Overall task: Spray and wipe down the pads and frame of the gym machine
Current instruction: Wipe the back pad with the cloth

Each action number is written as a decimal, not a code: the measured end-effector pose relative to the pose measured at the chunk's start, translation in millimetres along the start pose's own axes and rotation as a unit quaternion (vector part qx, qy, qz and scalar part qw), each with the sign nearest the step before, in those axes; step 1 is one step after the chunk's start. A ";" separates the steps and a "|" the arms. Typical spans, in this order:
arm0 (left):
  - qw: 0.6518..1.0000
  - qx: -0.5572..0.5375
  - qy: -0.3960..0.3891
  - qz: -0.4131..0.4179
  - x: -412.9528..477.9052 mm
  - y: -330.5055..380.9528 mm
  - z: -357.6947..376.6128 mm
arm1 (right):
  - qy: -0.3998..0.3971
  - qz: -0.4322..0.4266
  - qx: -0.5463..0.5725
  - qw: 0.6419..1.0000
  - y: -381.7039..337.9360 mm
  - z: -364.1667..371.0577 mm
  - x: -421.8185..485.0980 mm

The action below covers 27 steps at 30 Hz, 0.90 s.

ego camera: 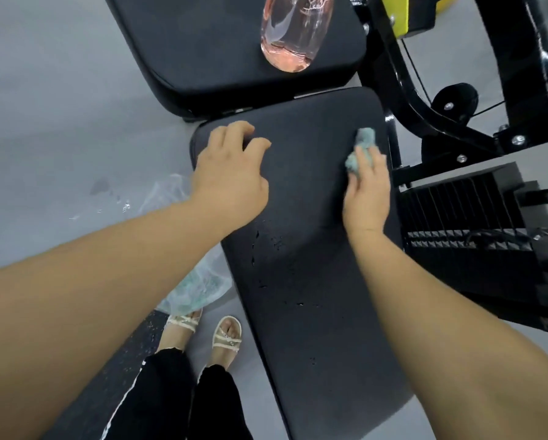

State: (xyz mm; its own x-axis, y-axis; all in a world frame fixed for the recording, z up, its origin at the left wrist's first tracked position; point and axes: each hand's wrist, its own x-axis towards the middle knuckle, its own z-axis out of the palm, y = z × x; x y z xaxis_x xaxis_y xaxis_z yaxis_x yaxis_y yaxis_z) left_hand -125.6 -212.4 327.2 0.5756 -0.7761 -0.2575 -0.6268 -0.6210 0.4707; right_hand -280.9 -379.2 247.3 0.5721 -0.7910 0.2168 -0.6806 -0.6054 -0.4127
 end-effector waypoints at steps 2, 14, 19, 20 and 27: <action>0.996 0.077 -0.036 0.003 9.0 4.4 2.2 | 0.033 0.164 0.027 0.986 -8.1 -1.5 13.1; 0.960 0.237 -0.139 -0.055 24.4 46.4 13.6 | -0.031 -0.175 -0.001 0.984 -24.0 12.3 82.2; 0.955 0.245 -0.133 -0.100 24.6 53.4 34.5 | 0.017 0.075 0.079 0.994 -1.6 1.6 95.8; 0.954 0.248 -0.127 -0.109 25.4 54.3 37.2 | 0.020 0.087 0.071 0.993 -10.3 3.7 92.4; 0.950 0.249 -0.132 -0.138 25.4 56.8 39.6 | -0.077 -0.315 0.013 0.946 10.3 1.9 60.5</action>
State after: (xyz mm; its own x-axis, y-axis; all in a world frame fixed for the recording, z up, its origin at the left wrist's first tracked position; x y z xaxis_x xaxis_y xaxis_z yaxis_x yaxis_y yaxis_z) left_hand -167.4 -271.8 314.0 0.6442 -0.5357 -0.5459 -0.6789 -0.7293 -0.0854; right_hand -252.4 -433.1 254.5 0.9213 -0.2505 0.2974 -0.1717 -0.9483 -0.2670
